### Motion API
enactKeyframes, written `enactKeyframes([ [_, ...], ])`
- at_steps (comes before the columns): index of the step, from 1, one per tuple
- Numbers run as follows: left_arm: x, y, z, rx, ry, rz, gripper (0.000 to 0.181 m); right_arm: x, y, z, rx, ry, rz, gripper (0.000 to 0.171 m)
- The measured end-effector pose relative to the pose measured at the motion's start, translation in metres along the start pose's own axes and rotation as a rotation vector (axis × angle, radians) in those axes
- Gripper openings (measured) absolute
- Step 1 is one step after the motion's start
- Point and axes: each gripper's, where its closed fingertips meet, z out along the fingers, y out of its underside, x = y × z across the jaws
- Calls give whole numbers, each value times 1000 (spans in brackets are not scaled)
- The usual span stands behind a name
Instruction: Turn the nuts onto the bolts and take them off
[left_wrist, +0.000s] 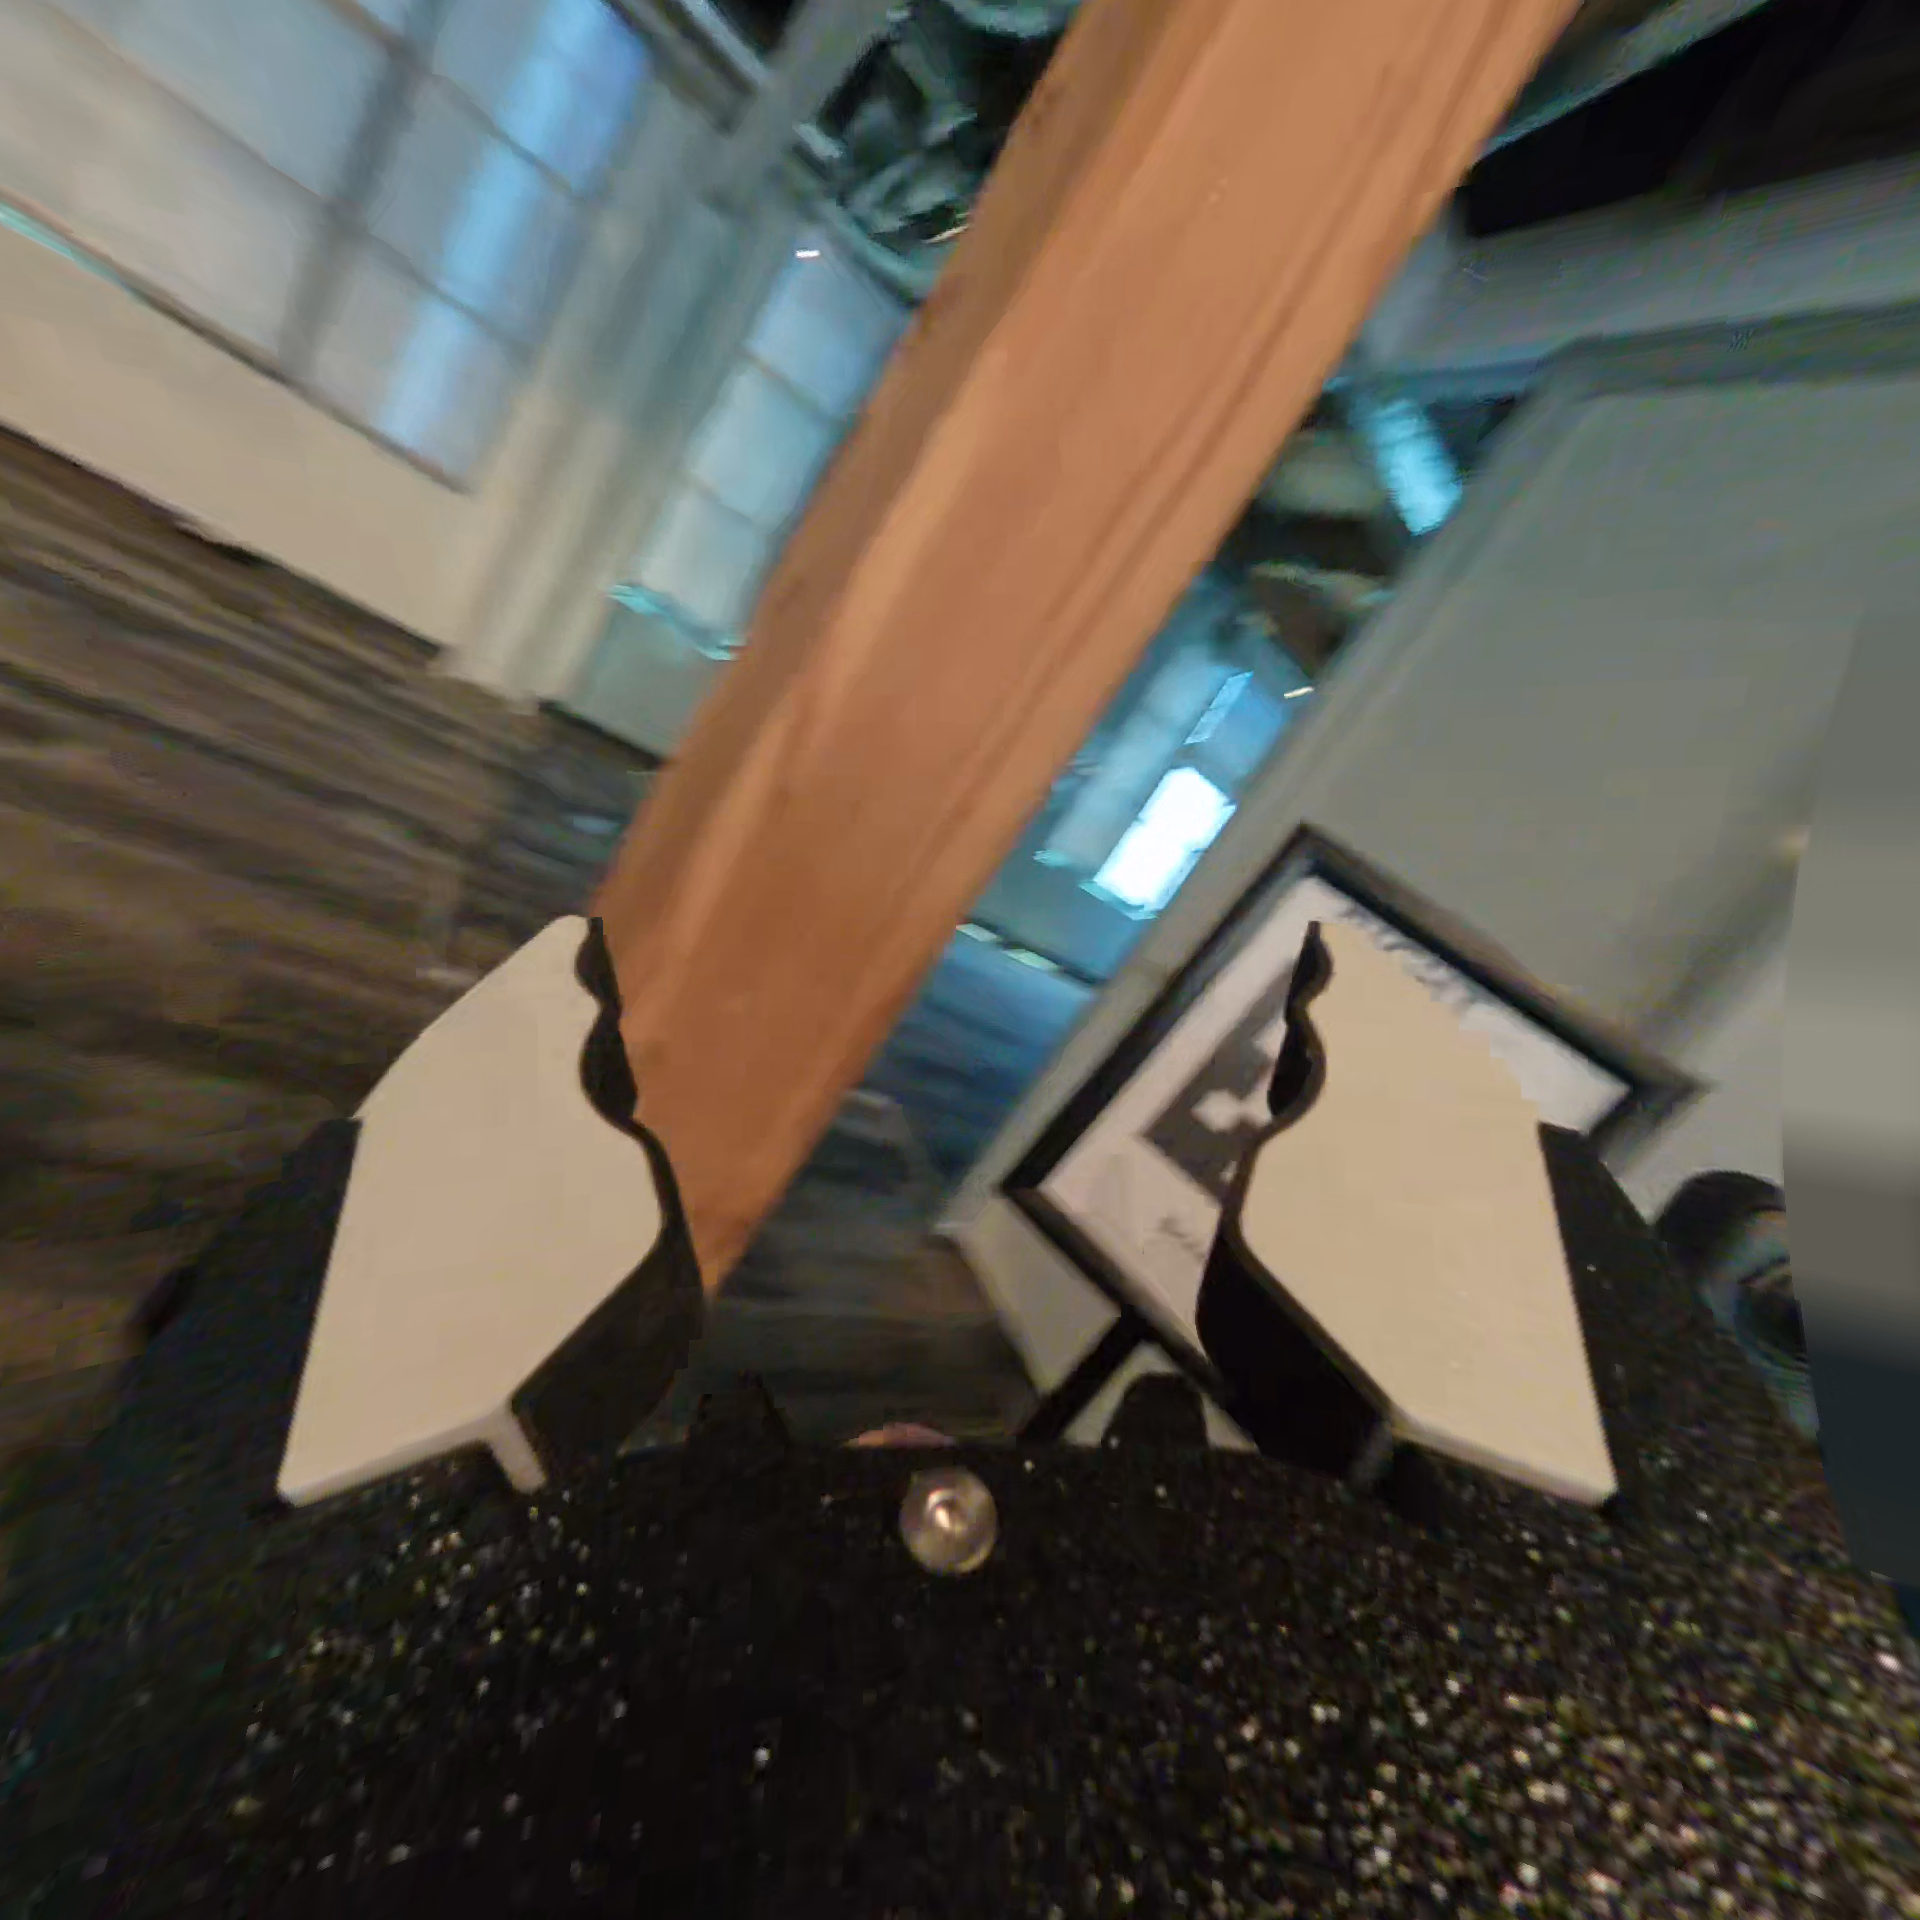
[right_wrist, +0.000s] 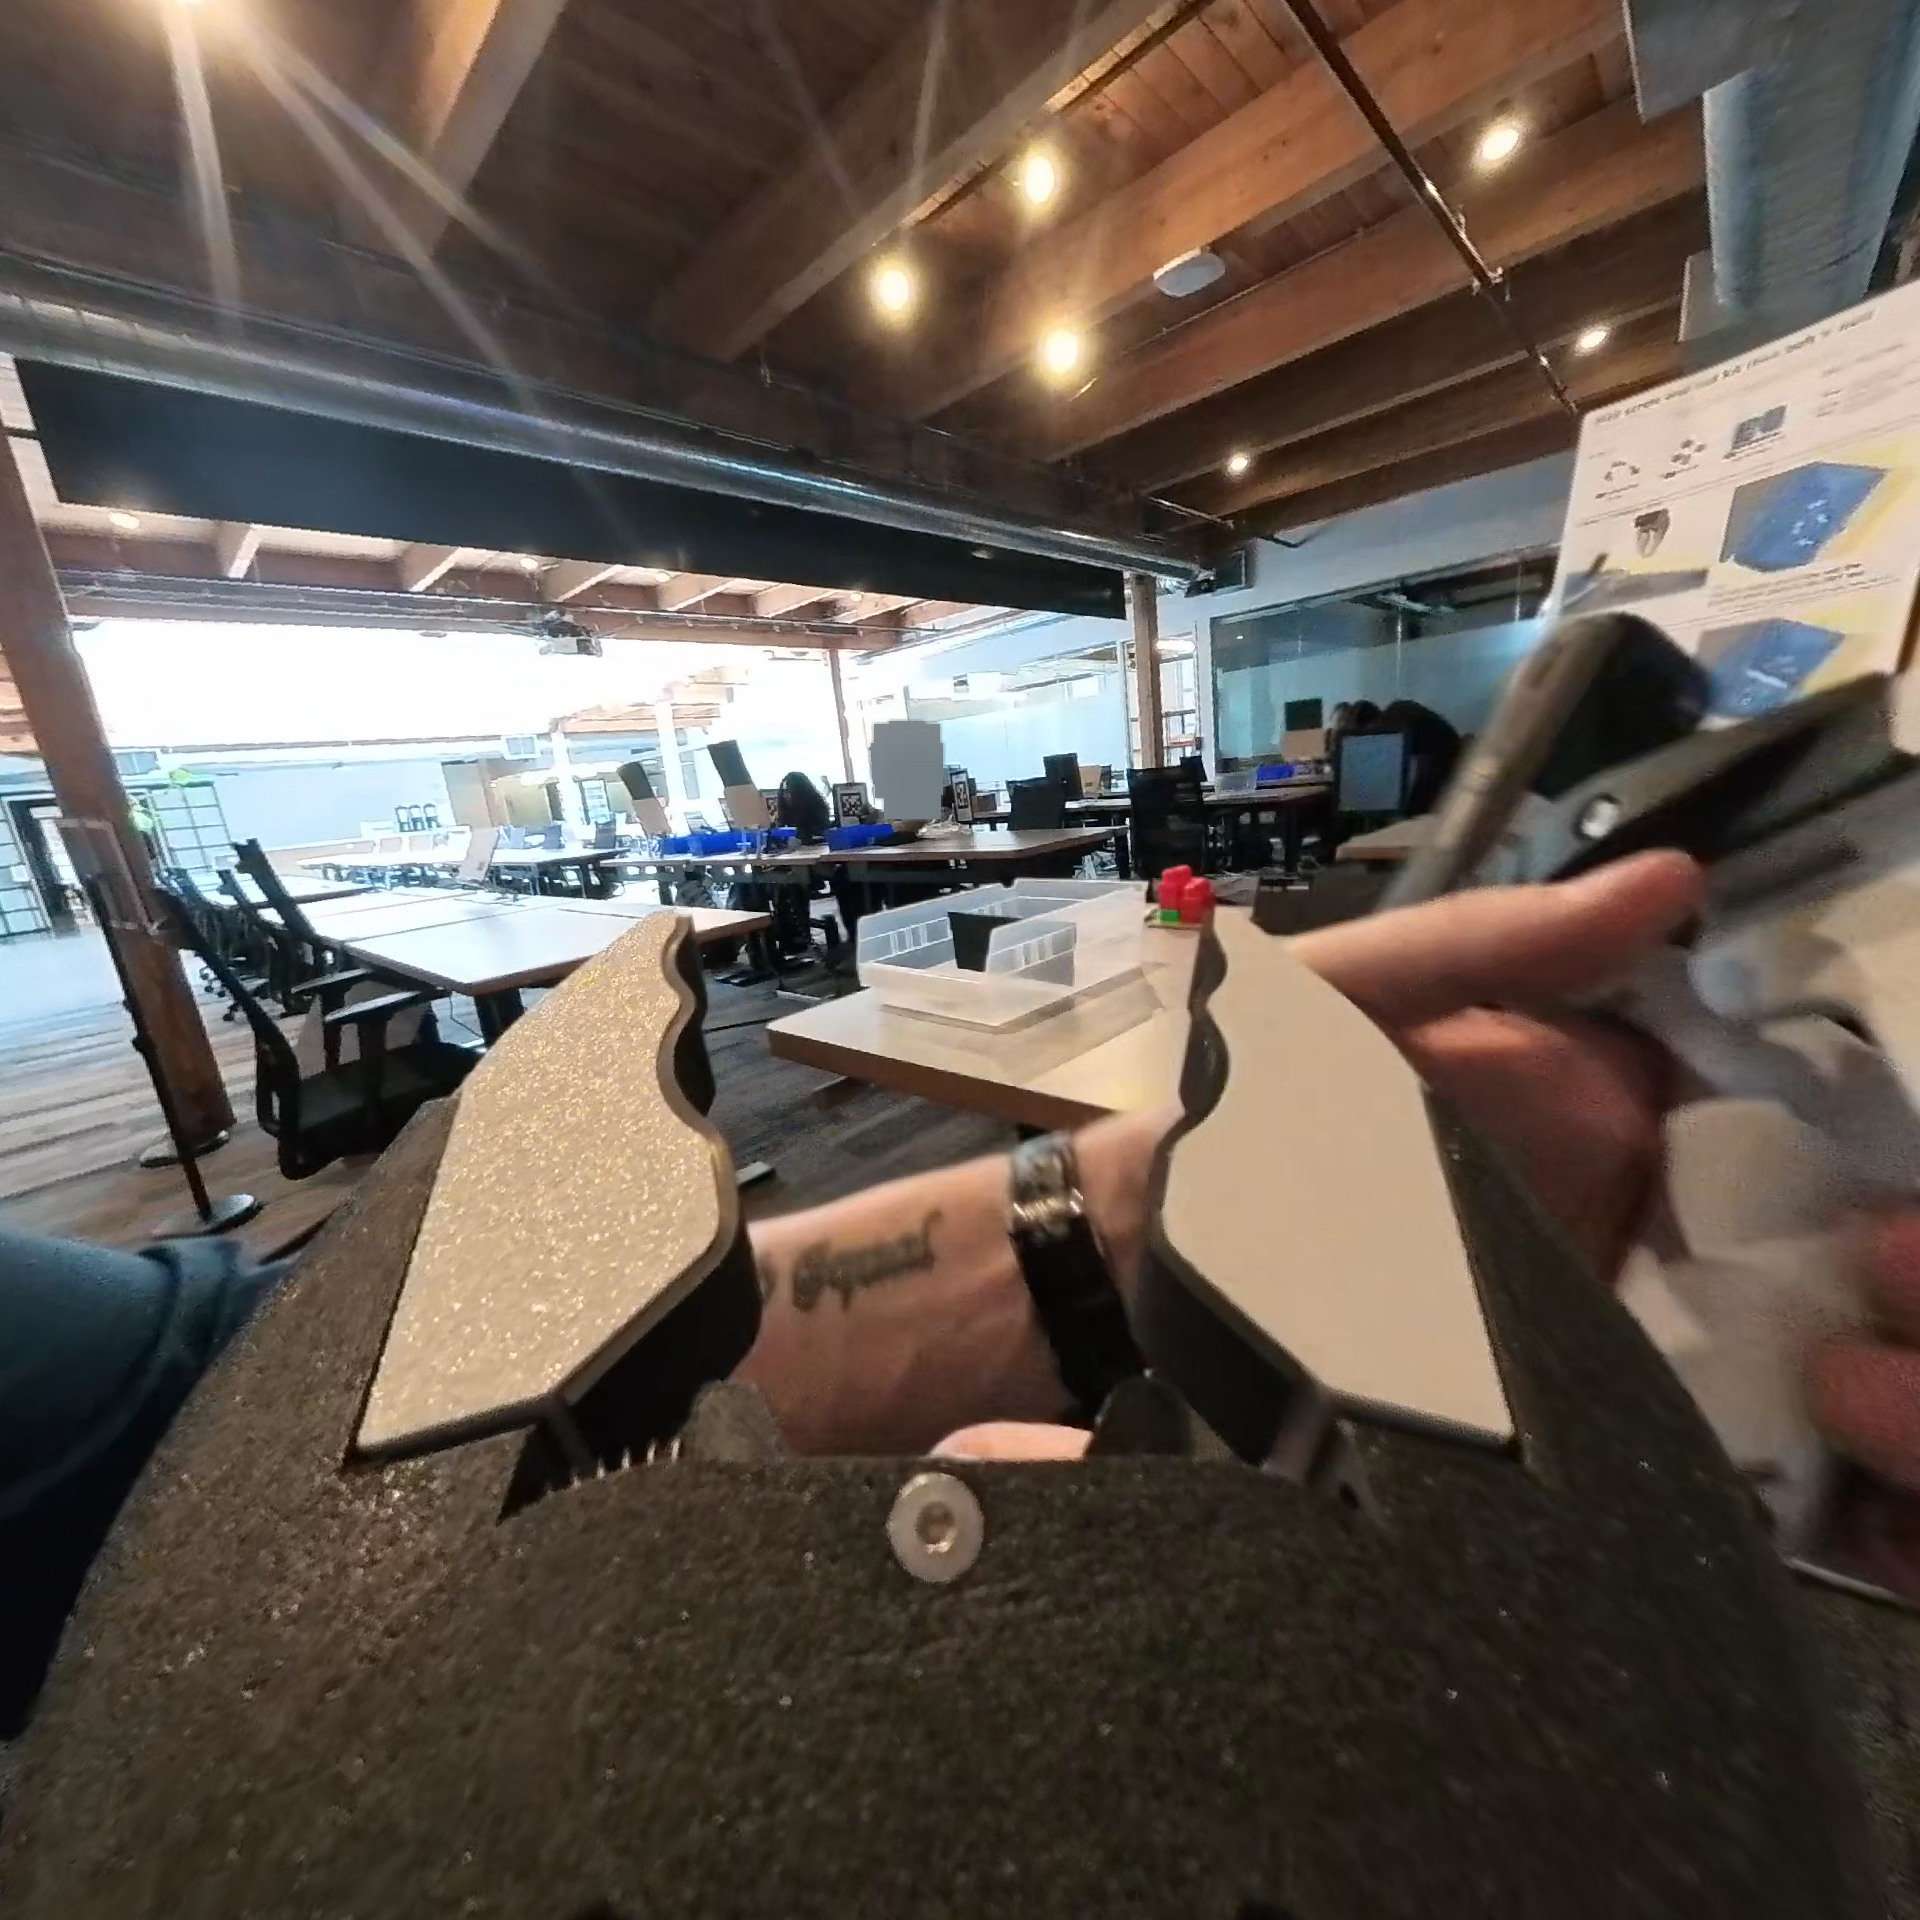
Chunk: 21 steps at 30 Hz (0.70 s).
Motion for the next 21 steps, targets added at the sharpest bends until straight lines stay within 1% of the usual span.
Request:
enactKeyframes([
  [3,27,22,27,4,189,-129,121,-10,0,3,-11,-25,9,89],
  [7,71,50,60,-38,368,-247,122,-22,2,6,-16,-63,28,89],
  [11,118,62,72,-100,592,-381,125,-33,-10,0,24,-66,-26,90],
  [13,124,77,79,-160,597,-363,129,-37,-13,-1,25,-85,-14,90],
  [14,124,83,81,-185,593,-365,128,-39,-15,-2,34,-92,-1,90],
  [21,147,101,83,-205,732,-501,129,-41,-13,-1,31,-111,39,91],
])
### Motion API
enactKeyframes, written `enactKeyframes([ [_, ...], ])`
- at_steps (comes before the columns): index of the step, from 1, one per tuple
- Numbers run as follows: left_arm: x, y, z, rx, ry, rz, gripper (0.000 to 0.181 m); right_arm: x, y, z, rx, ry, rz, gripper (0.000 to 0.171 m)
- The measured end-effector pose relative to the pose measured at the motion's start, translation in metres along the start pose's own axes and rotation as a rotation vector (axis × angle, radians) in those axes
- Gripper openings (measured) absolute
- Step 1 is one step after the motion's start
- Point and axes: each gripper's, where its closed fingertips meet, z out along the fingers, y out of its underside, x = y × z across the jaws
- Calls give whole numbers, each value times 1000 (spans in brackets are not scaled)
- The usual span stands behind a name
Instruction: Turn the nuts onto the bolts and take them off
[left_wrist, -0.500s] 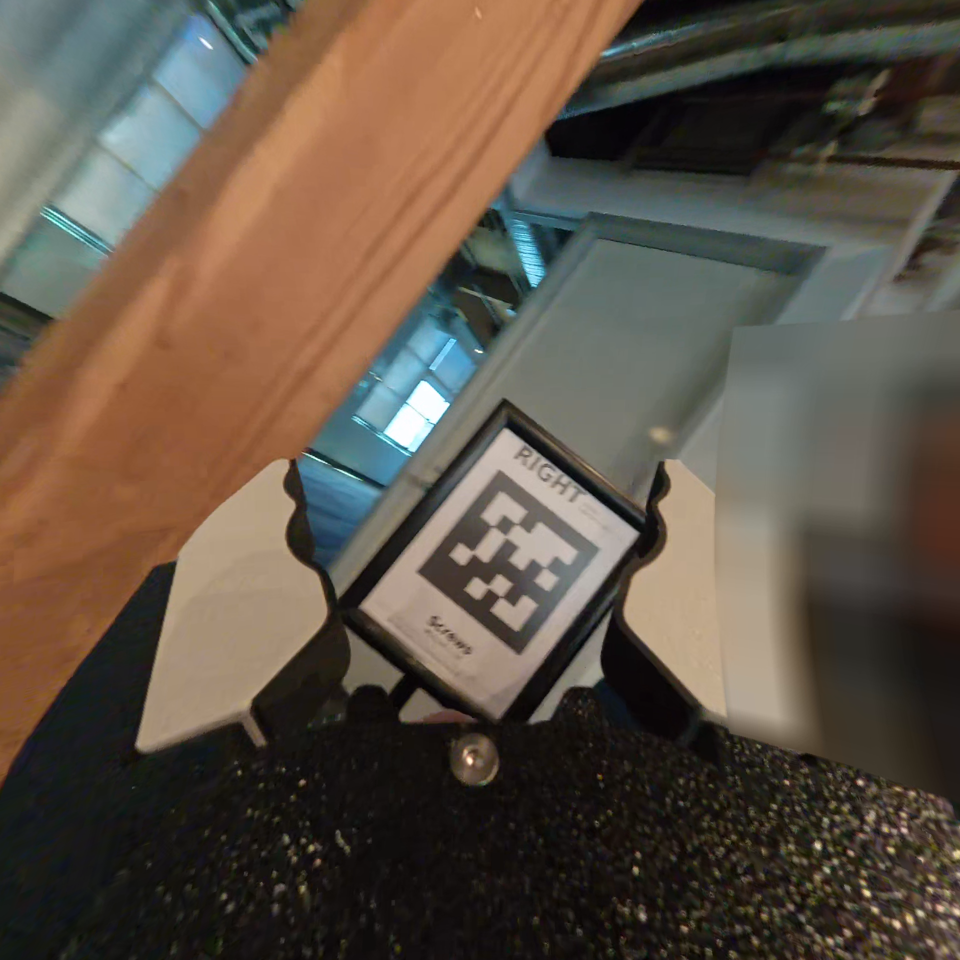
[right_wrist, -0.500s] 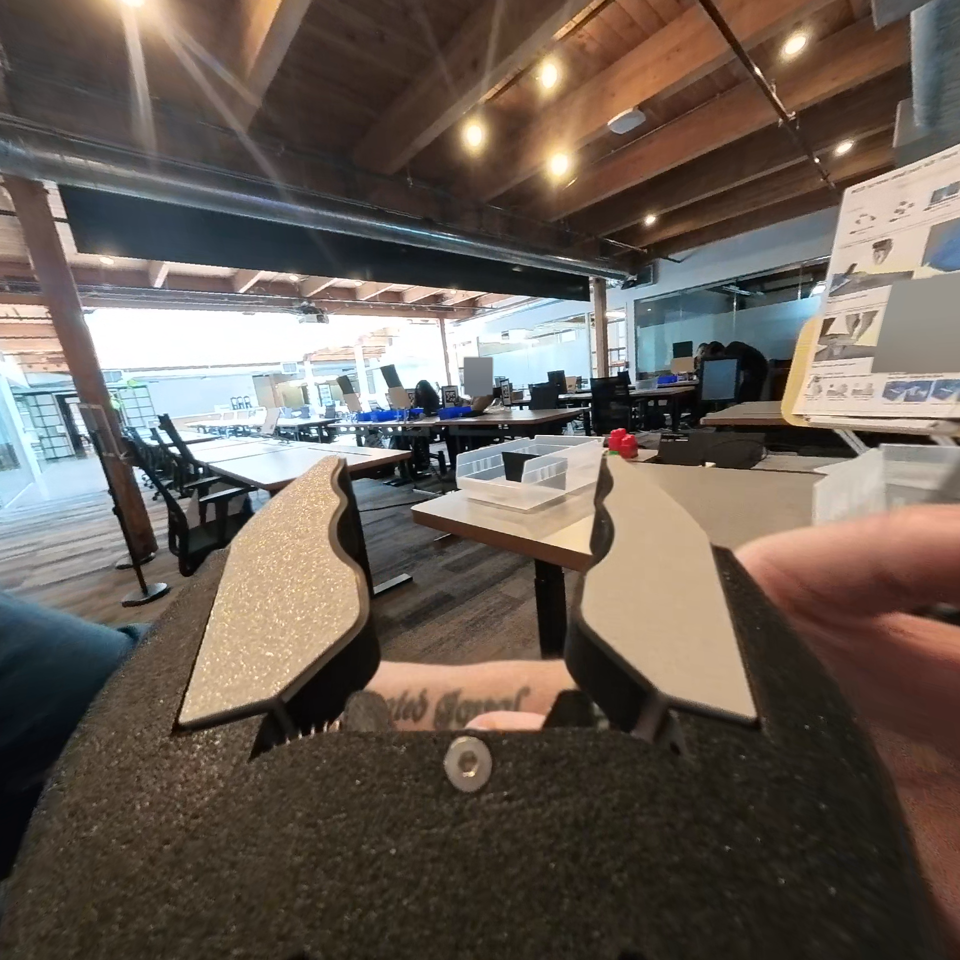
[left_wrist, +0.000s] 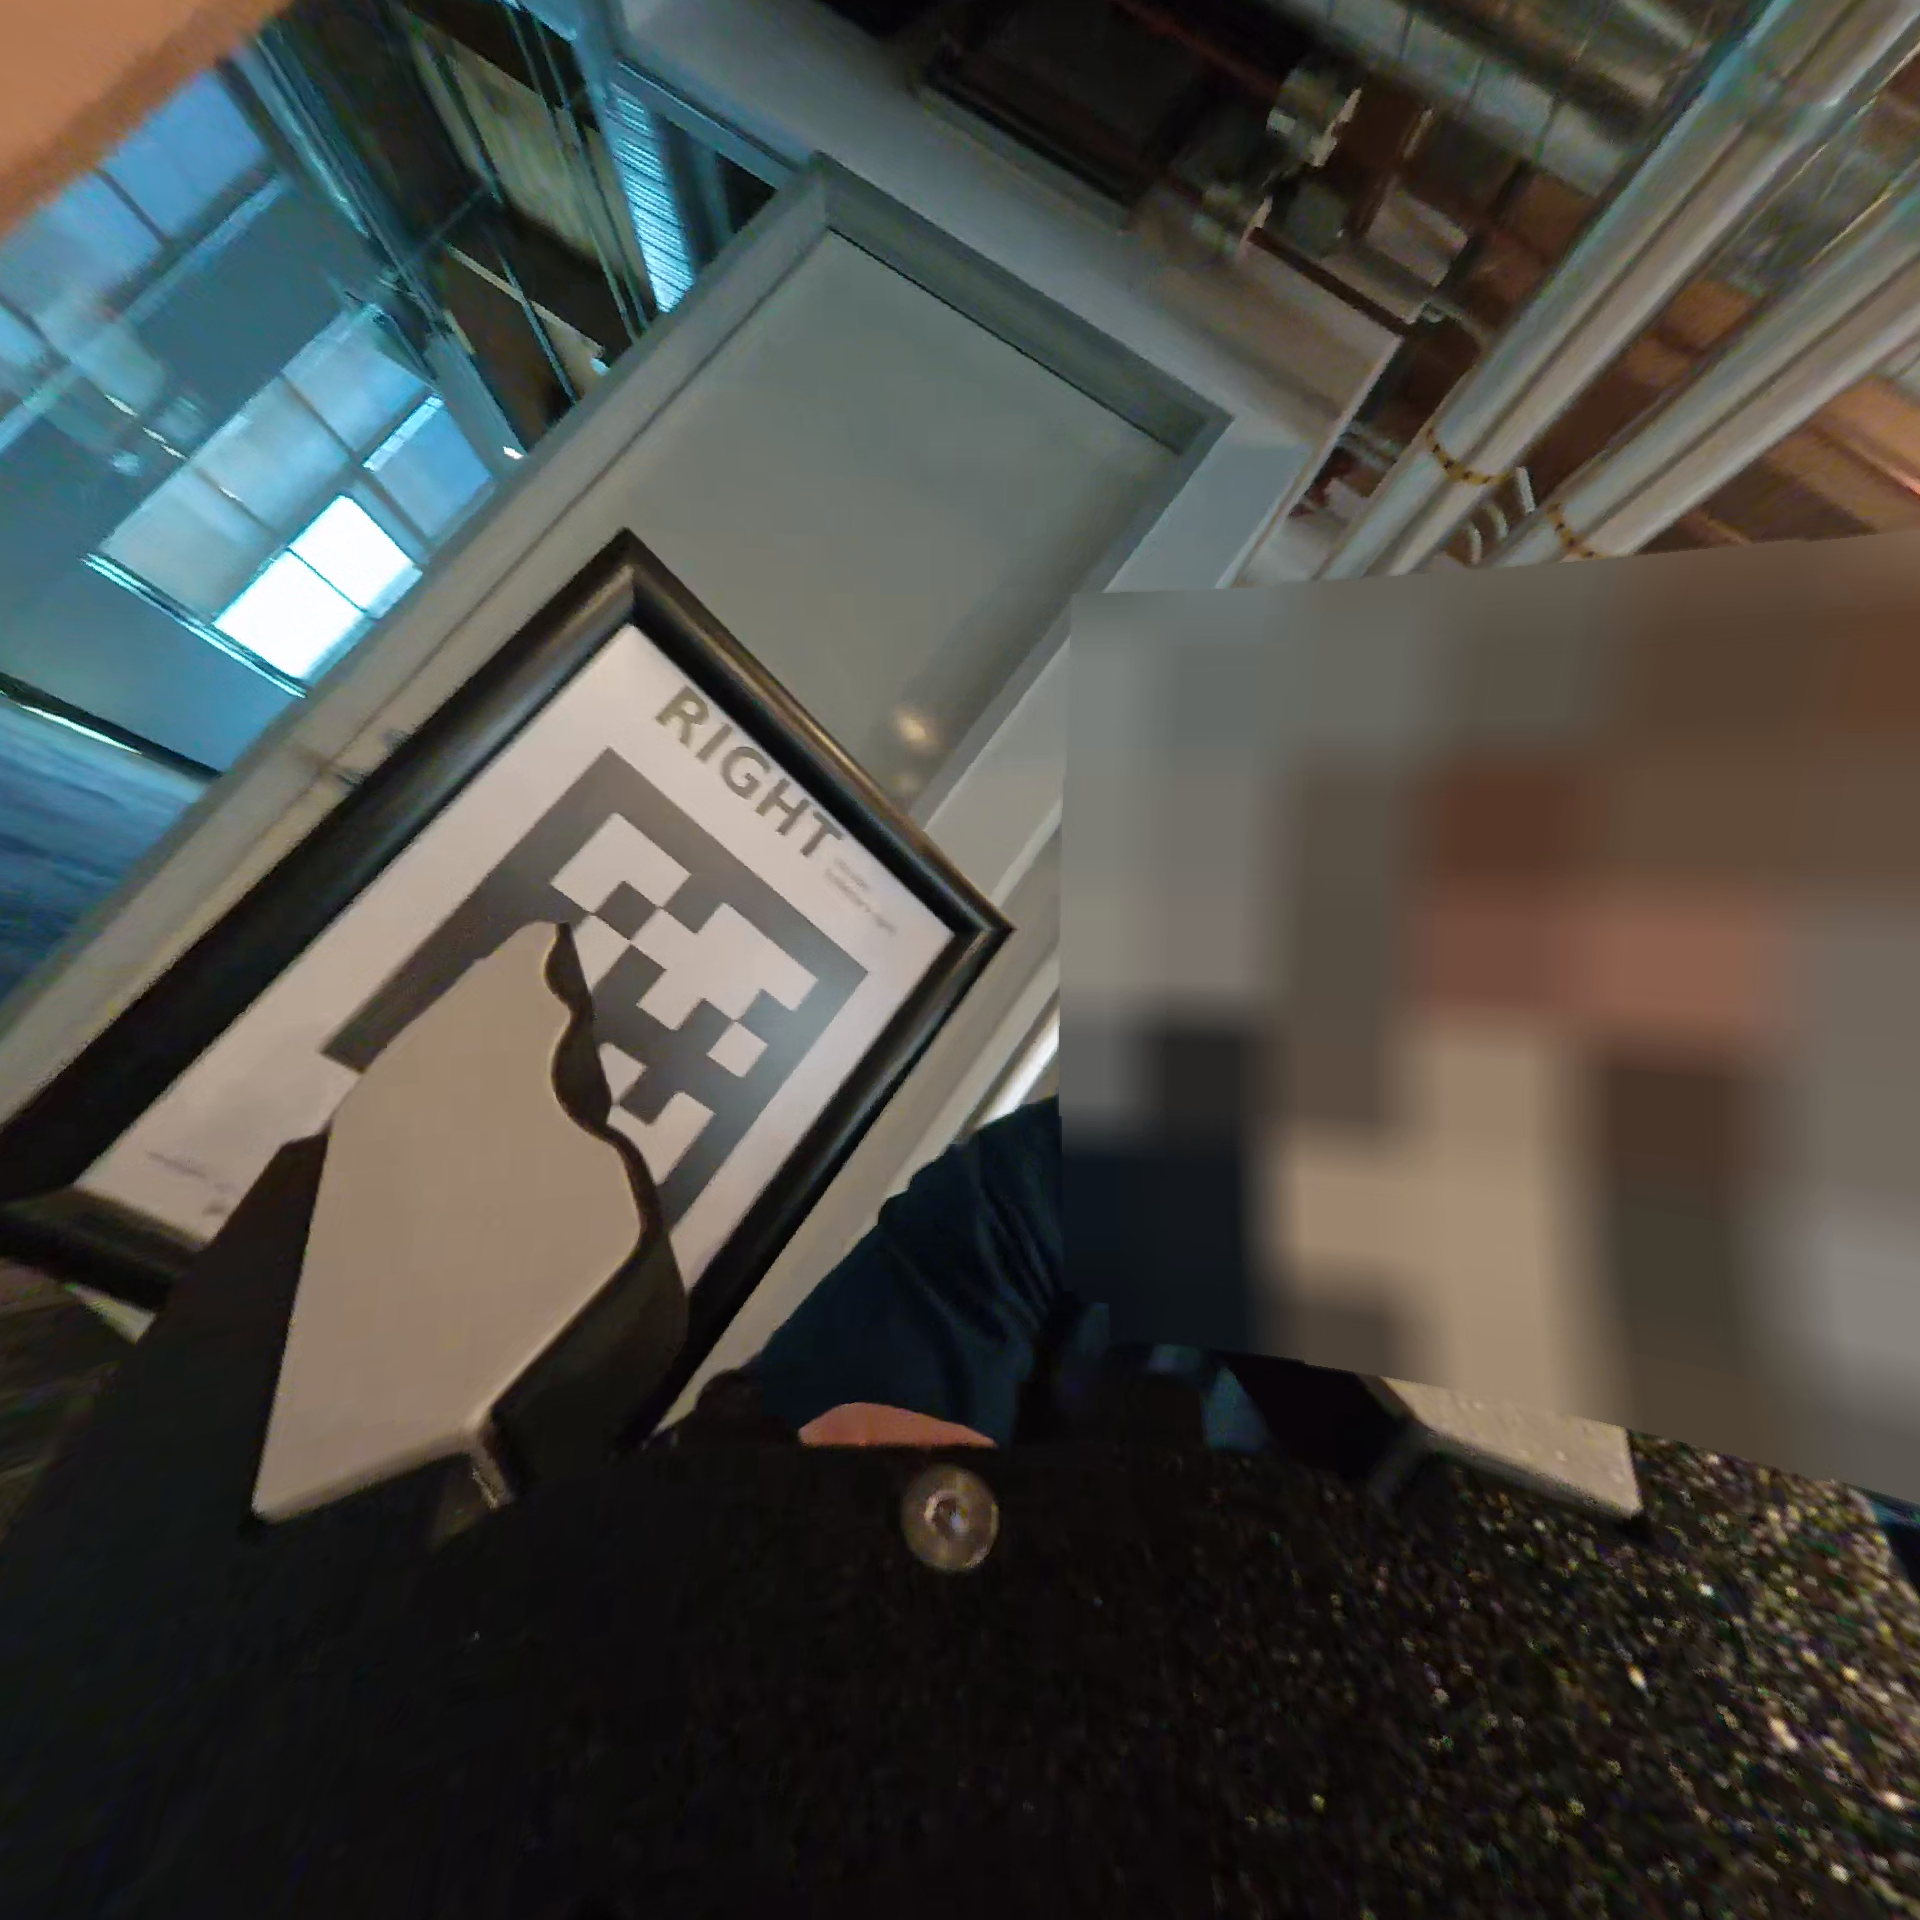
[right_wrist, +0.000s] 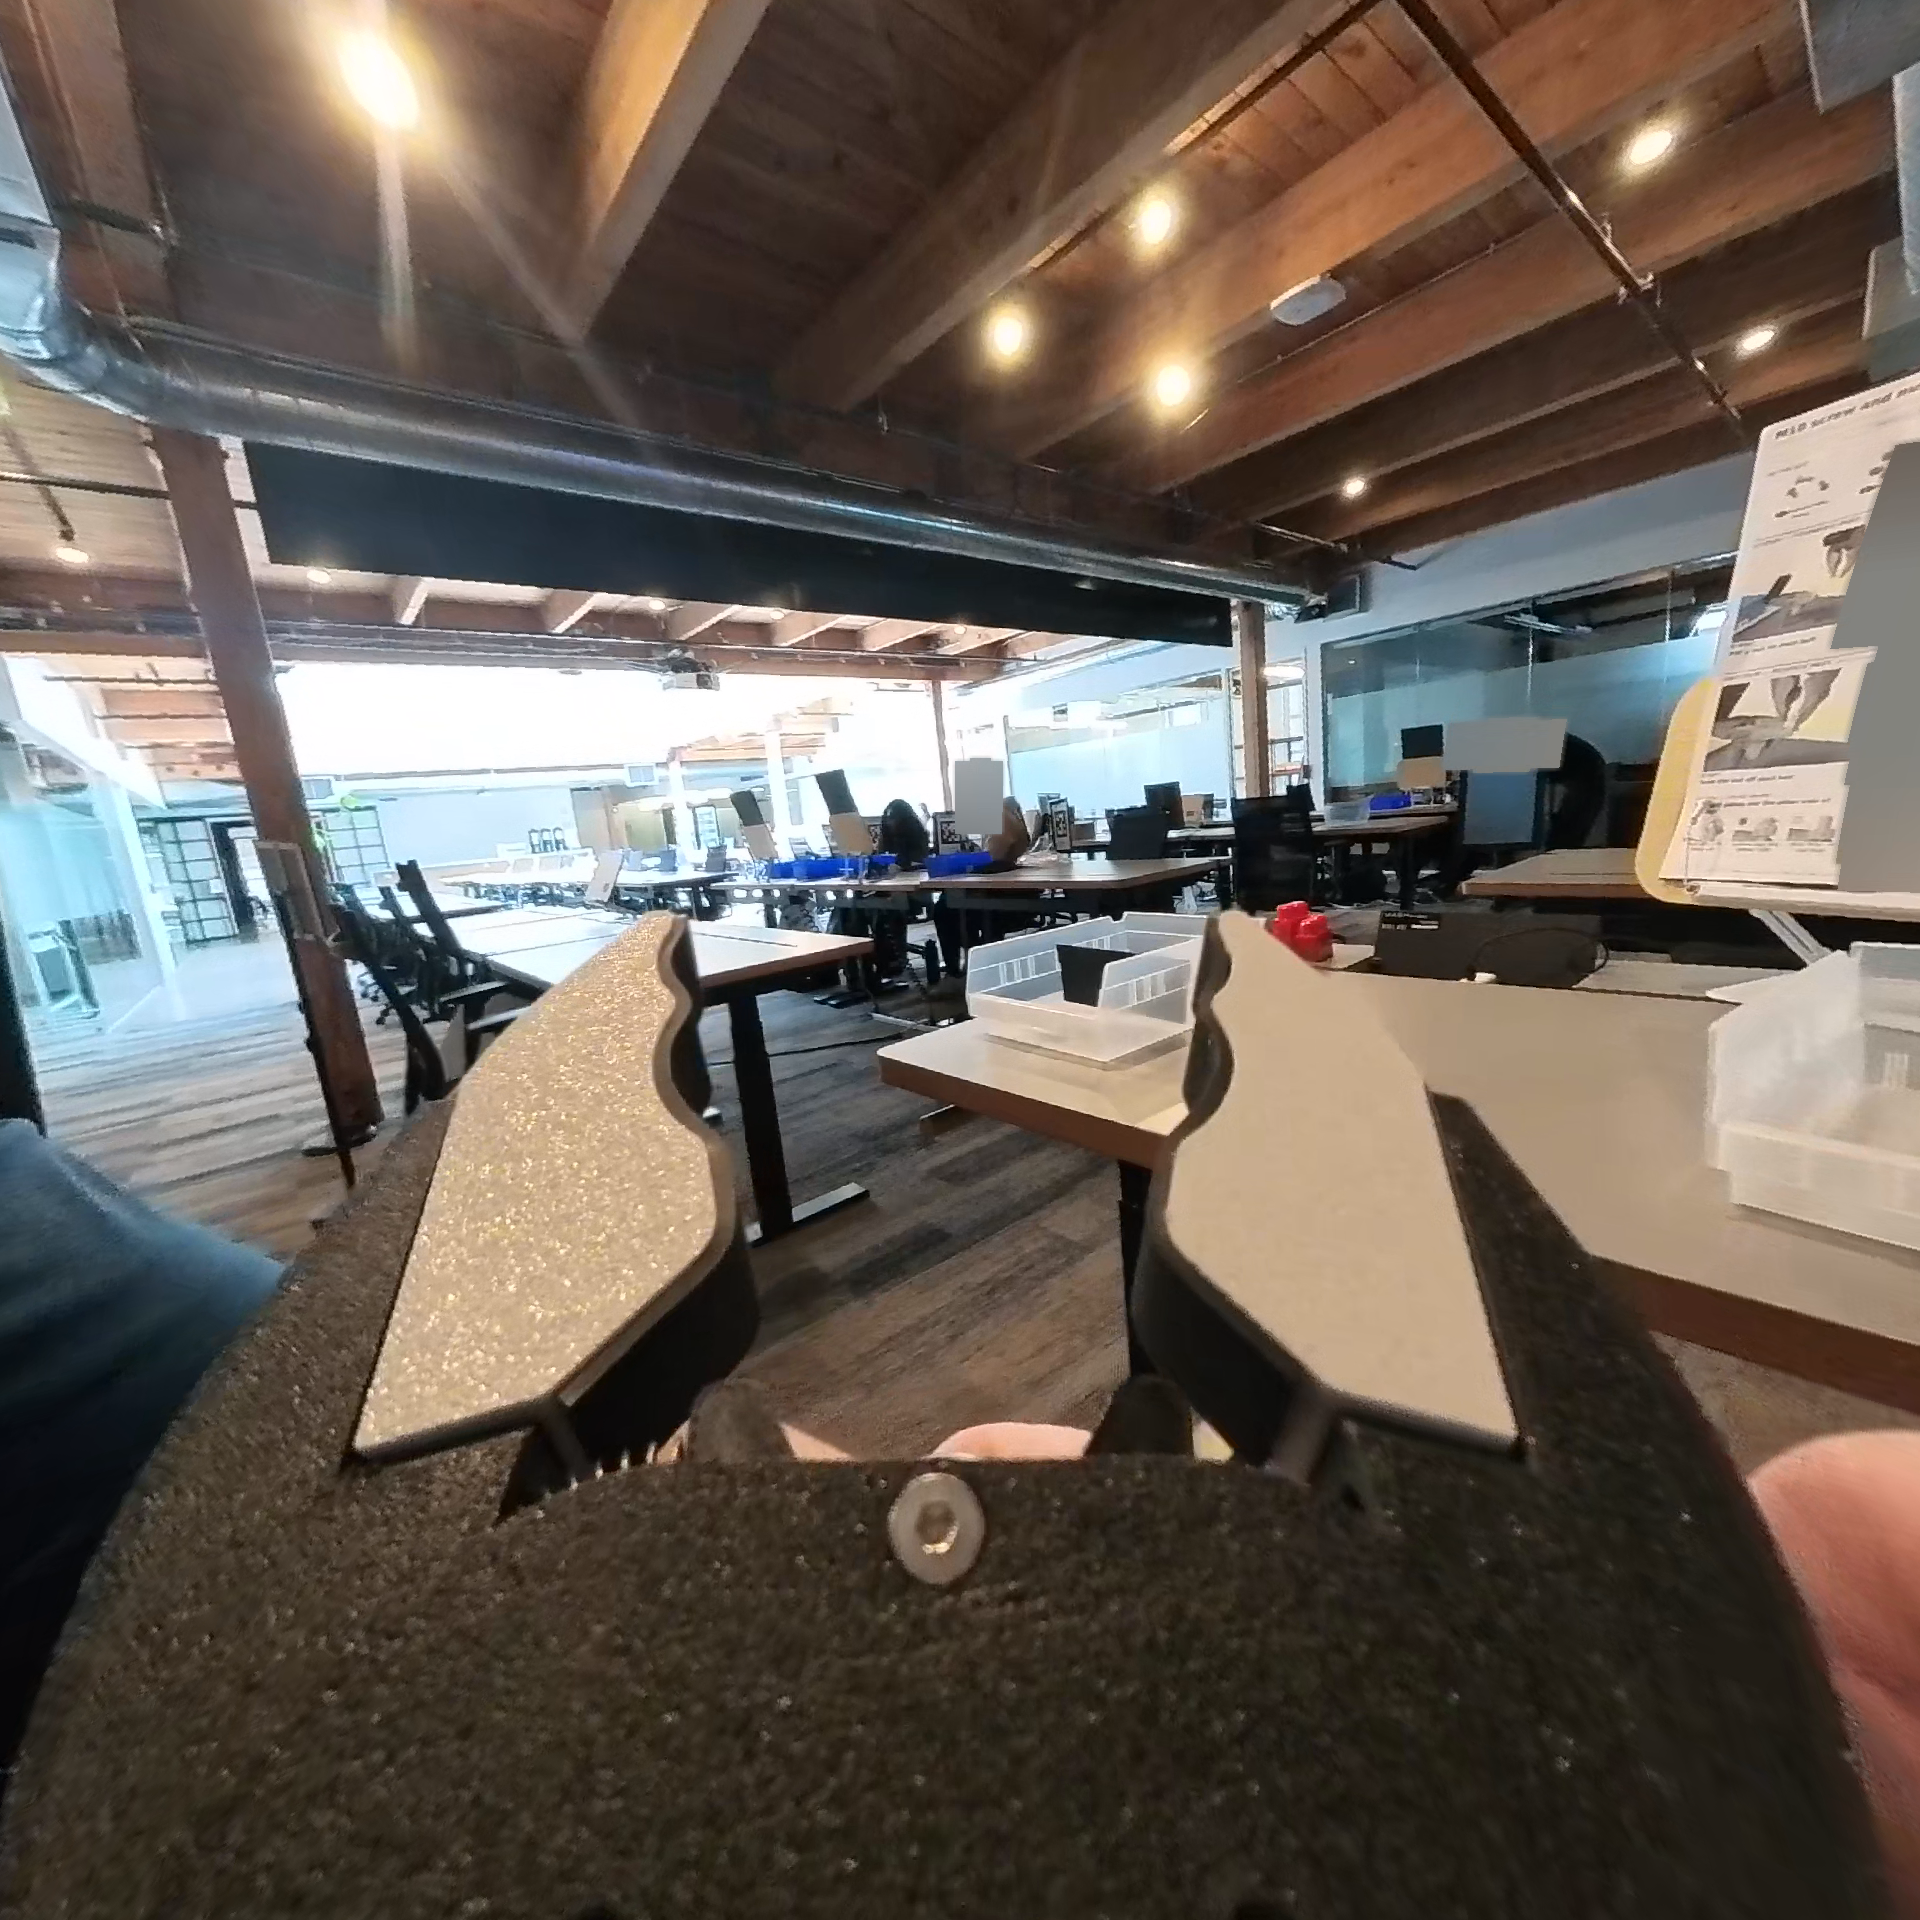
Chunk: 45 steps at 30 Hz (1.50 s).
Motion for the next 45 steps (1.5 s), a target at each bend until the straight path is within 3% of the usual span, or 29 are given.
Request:
enactKeyframes([
  [7,23,13,11,-56,134,-47,132,-2,0,0,2,-1,-9,91],
  [16,31,17,15,-65,176,-50,137,0,2,1,-7,15,-39,92],
  [21,45,9,16,-37,229,-37,138,-1,-3,0,23,-1,-24,103],
  [45,61,21,19,-85,334,-53,138,-6,4,2,-6,-9,-79,105],
])
